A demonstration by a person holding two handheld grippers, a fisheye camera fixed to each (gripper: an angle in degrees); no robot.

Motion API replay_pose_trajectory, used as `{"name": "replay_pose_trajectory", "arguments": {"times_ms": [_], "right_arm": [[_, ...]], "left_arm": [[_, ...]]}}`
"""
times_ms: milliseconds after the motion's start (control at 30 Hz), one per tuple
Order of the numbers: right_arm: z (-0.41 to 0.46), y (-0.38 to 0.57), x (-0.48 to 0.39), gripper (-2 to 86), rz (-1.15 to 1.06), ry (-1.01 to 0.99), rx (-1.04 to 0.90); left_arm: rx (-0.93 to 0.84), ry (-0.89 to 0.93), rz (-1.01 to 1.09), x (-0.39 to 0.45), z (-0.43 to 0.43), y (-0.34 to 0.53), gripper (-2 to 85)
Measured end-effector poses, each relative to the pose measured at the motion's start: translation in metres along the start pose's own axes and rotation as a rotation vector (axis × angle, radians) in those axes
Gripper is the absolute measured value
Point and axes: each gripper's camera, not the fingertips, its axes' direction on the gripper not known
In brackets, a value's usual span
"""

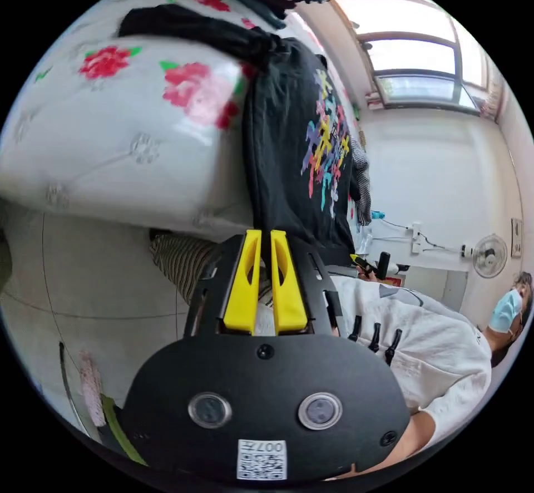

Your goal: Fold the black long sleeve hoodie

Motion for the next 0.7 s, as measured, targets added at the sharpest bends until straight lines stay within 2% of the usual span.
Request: {"name": "replay_pose_trajectory", "arguments": {"times_ms": [133,233,400,500,567,700], "right_arm": [[0.024,0.025,-0.02,-0.2,-0.053,0.093,-0.118],[0.036,0.03,-0.029,-0.2,-0.064,0.152,-0.16],[0.079,0.024,-0.032,0.5,-0.007,0.181,-0.261],[0.09,0.017,-0.041,2.1,0.077,0.209,-0.271],[0.077,0.012,-0.054,3.4,0.09,0.198,-0.192],[0.01,-0.014,-0.073,6.1,0.192,0.136,0.184]], "left_arm": [[0.061,0.051,-0.092,-0.021,0.003,0.046,1.2],[0.069,-0.008,-0.078,-0.021,0.002,0.067,1.3],[-0.005,-0.097,-0.13,-0.031,0.024,0.071,2.4],[0.027,-0.092,-0.146,-0.034,0.017,0.066,4.1],[0.094,-0.139,-0.132,-0.027,-0.002,0.062,4.7],[0.304,-0.111,-0.097,-0.015,-0.059,0.04,6.6]]}}
